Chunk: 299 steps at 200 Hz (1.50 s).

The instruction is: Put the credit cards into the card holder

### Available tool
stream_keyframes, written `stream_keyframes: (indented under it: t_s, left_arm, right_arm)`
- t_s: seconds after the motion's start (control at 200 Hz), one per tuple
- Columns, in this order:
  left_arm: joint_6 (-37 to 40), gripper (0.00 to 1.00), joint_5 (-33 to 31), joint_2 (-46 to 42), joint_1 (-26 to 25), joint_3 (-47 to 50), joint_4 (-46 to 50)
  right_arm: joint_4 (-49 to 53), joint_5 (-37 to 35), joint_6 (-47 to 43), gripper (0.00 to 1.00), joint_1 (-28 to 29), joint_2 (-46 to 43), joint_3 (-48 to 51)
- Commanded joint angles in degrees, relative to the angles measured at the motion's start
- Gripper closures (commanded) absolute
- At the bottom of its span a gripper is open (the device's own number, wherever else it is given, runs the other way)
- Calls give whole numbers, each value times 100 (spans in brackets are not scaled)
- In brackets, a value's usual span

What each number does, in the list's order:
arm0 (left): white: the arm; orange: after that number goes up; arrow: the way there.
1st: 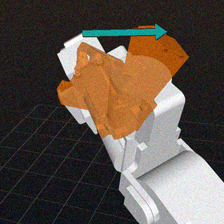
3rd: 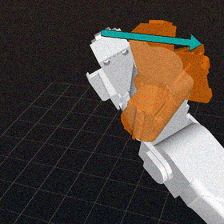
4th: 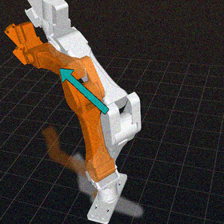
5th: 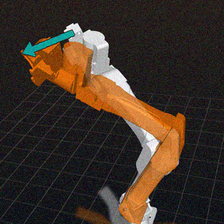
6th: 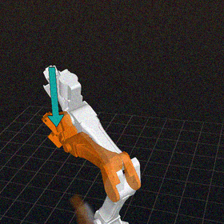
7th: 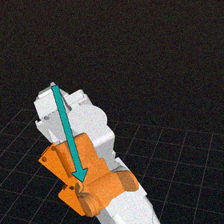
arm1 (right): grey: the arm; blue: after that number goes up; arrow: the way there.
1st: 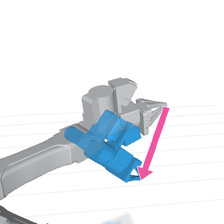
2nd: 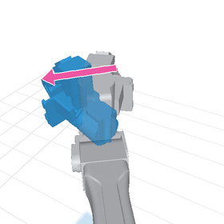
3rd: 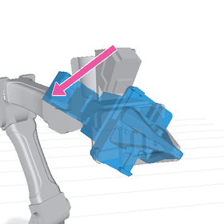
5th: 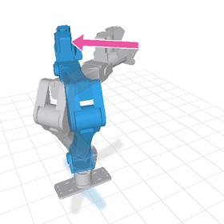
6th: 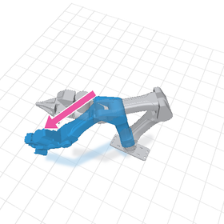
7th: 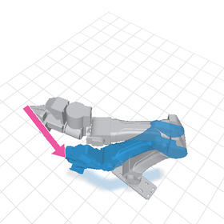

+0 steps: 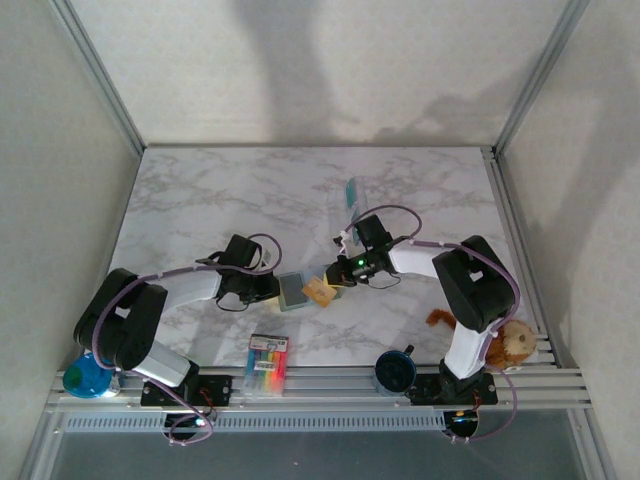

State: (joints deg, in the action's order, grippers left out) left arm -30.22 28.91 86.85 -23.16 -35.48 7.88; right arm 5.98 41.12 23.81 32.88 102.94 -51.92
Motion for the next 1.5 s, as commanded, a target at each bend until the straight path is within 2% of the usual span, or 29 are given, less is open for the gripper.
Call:
stream_keyframes:
  t_s: [0.0,0.651,0.876,1.492]
  left_arm:
    - [-56,89,-603,70,31,151,-254]
    - [-50,89,-597,140,28,98,-180]
    - [-52,89,-562,203,29,33,-181]
    - [4,89,-616,117,35,99,-105]
  right_arm:
    - [96,-73,-30,100,-41,-190,101]
    - [-447,294,174,100,-176,-78,284]
    - [-1012,421,555,100,-150,65,326]
    - [-1567,719,944,100,-96,167,408]
